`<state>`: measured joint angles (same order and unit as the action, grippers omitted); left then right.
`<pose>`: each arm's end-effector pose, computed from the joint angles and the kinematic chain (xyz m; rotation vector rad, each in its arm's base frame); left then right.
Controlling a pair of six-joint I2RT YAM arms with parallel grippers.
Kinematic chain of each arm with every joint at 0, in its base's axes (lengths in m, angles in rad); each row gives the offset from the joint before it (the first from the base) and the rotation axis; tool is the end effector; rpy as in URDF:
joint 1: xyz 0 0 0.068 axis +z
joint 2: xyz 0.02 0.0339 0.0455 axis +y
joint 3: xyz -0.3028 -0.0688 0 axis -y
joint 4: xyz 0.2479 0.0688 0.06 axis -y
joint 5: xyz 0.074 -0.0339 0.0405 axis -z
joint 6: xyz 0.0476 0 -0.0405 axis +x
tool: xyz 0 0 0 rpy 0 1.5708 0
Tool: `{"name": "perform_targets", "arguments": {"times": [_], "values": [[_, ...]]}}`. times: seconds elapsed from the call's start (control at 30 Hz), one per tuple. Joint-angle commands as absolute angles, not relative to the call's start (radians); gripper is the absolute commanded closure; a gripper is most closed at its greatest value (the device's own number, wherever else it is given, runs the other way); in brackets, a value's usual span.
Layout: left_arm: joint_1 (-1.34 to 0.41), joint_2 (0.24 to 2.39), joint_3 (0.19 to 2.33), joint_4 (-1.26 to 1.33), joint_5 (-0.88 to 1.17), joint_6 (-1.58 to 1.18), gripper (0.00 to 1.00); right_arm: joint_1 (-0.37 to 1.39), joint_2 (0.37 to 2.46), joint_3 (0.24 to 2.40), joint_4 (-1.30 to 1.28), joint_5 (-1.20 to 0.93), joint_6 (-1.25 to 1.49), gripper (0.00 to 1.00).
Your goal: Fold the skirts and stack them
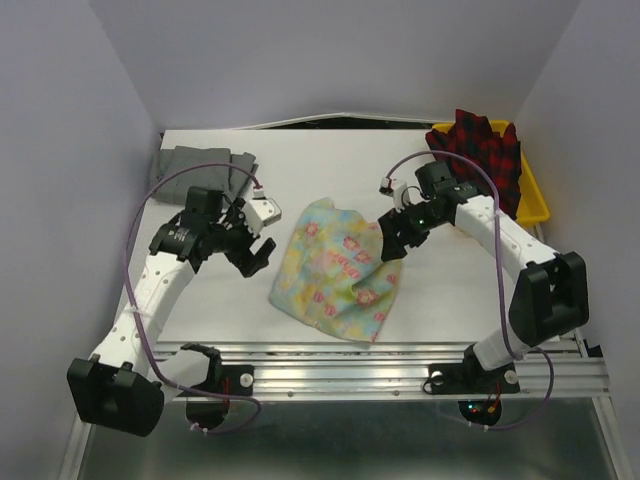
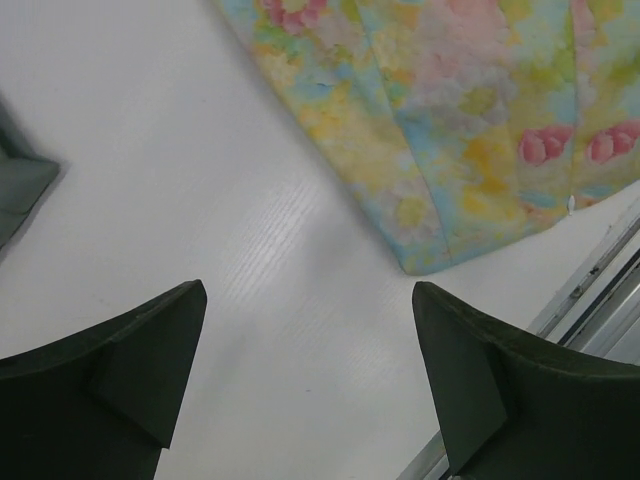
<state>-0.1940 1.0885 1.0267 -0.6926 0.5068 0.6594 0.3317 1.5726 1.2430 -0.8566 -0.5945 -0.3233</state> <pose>0.2065 -0.0641 0.3472 1.1451 1.9180 -0.3380 0.2911 0.1285 0.2877 -1.0020 2.4582 0.8139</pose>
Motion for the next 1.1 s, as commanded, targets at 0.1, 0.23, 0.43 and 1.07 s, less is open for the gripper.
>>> {"name": "perform_targets", "arguments": {"times": [0.1,0.23,0.43,1.07], "values": [[-0.314,1.130,0.917,-0.569,0.434,0.634,0.08,0.325,1.483,1.151,-0.812,-0.413,-0.212,0.26],[-0.356,1.236,0.905,-0.514,0.322,0.549,0.19,0.325,1.563,1.124,-0.785,-0.391,-0.157,0.35],[-0.359,1.376,0.925,-0.539,0.307,0.574,0.26,0.325,1.692,1.144,-0.868,-0.520,-0.132,0.36],[-0.356,1.746,1.086,-0.491,0.486,0.470,0.97,0.252,1.950,1.412,-0.767,-0.460,-0.045,0.99]]}}
